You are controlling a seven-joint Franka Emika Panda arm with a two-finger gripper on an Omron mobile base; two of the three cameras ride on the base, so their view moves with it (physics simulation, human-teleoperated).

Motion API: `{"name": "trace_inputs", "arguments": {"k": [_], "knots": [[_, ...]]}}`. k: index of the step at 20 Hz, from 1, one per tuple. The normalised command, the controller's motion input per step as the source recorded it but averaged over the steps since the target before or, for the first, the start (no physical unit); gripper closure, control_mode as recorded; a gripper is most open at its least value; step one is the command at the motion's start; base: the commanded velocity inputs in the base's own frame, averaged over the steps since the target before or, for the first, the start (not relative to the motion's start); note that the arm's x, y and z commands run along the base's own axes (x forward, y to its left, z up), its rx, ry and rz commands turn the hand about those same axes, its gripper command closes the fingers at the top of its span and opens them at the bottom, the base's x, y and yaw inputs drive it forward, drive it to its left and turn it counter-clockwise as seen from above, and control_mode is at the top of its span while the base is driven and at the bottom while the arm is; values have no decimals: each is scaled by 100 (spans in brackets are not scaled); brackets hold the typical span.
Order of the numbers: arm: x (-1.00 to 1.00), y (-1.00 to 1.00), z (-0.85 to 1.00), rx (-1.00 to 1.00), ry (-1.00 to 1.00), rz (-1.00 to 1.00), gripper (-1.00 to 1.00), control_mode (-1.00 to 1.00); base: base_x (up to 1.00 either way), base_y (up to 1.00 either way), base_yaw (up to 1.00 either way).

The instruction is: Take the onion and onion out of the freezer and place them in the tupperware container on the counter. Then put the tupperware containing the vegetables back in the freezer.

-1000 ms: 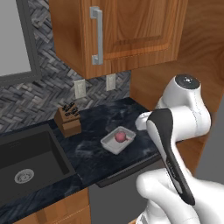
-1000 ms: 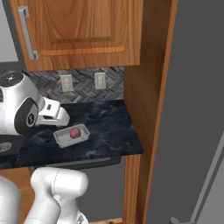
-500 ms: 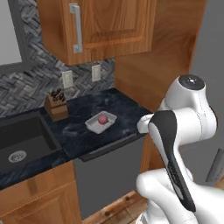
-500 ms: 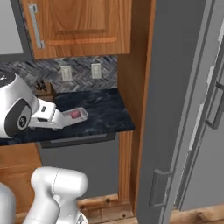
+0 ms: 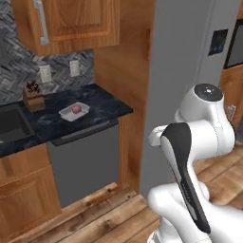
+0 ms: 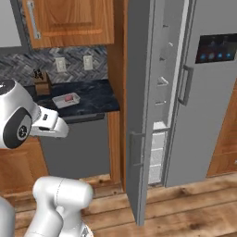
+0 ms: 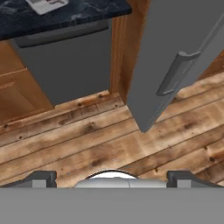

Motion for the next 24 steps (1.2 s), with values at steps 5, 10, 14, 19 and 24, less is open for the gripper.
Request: {"name": "trace_inputs", "arguments": {"k": [5, 10, 14, 19, 24], "knots": [[0, 0, 0, 0, 0, 0, -100, 100, -22, -100, 19], [0, 0, 0, 0, 0, 0, -100, 100, 0, -100, 32], [0, 0, 0, 0, 0, 0, -100, 100, 0, -100, 30], [0, 0, 0, 0, 0, 0, -100, 100, 11, -100, 26], [0, 0, 0, 0, 0, 0, -100, 100, 47, -96, 19]]}}
